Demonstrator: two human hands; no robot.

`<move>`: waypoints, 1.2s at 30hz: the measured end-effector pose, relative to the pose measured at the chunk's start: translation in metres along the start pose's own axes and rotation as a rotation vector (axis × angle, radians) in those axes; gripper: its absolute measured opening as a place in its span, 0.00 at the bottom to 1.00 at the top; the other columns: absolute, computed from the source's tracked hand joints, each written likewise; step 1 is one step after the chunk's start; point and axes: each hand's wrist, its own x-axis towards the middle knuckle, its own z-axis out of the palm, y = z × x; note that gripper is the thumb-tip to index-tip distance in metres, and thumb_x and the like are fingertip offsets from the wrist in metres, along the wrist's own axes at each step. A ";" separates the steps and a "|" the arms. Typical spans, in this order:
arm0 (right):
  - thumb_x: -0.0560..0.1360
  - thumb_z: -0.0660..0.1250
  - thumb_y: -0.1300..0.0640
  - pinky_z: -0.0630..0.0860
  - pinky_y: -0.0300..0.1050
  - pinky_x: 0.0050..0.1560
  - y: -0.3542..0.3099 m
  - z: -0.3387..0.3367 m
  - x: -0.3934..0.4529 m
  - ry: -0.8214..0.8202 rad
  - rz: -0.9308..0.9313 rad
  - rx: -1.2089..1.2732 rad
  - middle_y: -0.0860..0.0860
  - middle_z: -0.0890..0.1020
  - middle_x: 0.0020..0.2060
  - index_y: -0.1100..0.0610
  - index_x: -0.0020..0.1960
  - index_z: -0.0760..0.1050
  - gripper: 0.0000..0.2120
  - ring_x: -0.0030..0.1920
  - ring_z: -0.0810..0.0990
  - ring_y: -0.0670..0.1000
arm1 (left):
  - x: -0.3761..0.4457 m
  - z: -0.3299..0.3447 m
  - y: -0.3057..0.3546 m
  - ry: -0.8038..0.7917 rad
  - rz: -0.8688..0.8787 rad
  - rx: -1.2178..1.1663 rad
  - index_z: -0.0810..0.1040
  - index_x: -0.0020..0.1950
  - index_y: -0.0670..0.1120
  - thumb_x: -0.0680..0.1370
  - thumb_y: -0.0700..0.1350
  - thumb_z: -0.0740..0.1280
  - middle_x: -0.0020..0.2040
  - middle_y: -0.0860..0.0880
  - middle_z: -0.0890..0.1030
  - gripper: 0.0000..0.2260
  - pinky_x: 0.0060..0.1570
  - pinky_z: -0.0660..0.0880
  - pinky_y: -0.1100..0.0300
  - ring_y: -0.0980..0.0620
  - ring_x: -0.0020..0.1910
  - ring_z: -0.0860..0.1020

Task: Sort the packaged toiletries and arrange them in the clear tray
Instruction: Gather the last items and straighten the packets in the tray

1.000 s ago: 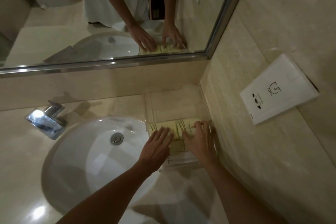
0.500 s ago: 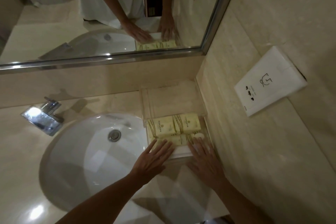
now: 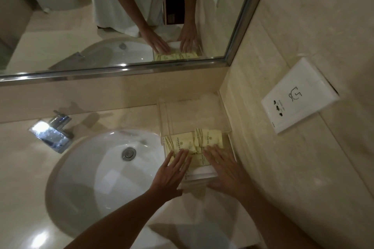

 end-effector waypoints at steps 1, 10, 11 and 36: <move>0.64 0.63 0.28 0.45 0.55 0.76 0.001 0.000 0.002 -0.010 -0.002 -0.004 0.47 0.43 0.78 0.47 0.78 0.40 0.54 0.78 0.38 0.49 | 0.001 0.000 -0.001 0.001 0.004 0.005 0.47 0.78 0.42 0.64 0.67 0.69 0.78 0.39 0.48 0.54 0.74 0.54 0.41 0.40 0.77 0.48; 0.57 0.70 0.30 0.43 0.53 0.74 0.002 -0.003 0.010 -0.037 0.051 0.002 0.49 0.46 0.79 0.48 0.77 0.54 0.55 0.78 0.40 0.52 | 0.004 -0.005 -0.005 -0.028 0.048 0.090 0.46 0.77 0.41 0.69 0.67 0.66 0.78 0.41 0.48 0.50 0.74 0.43 0.40 0.39 0.77 0.47; 0.57 0.71 0.30 0.44 0.53 0.74 0.002 -0.004 0.011 -0.032 0.066 0.004 0.50 0.47 0.79 0.49 0.76 0.55 0.55 0.78 0.41 0.52 | 0.005 -0.006 -0.006 -0.026 0.047 0.089 0.45 0.77 0.41 0.70 0.66 0.66 0.78 0.40 0.47 0.49 0.73 0.42 0.41 0.40 0.77 0.46; 0.62 0.74 0.40 0.59 0.50 0.73 -0.005 -0.026 0.056 0.062 0.155 0.021 0.50 0.64 0.74 0.53 0.76 0.54 0.50 0.72 0.64 0.52 | 0.028 -0.035 -0.024 -0.012 -0.085 0.065 0.58 0.74 0.40 0.63 0.51 0.77 0.73 0.40 0.66 0.46 0.57 0.73 0.47 0.43 0.61 0.74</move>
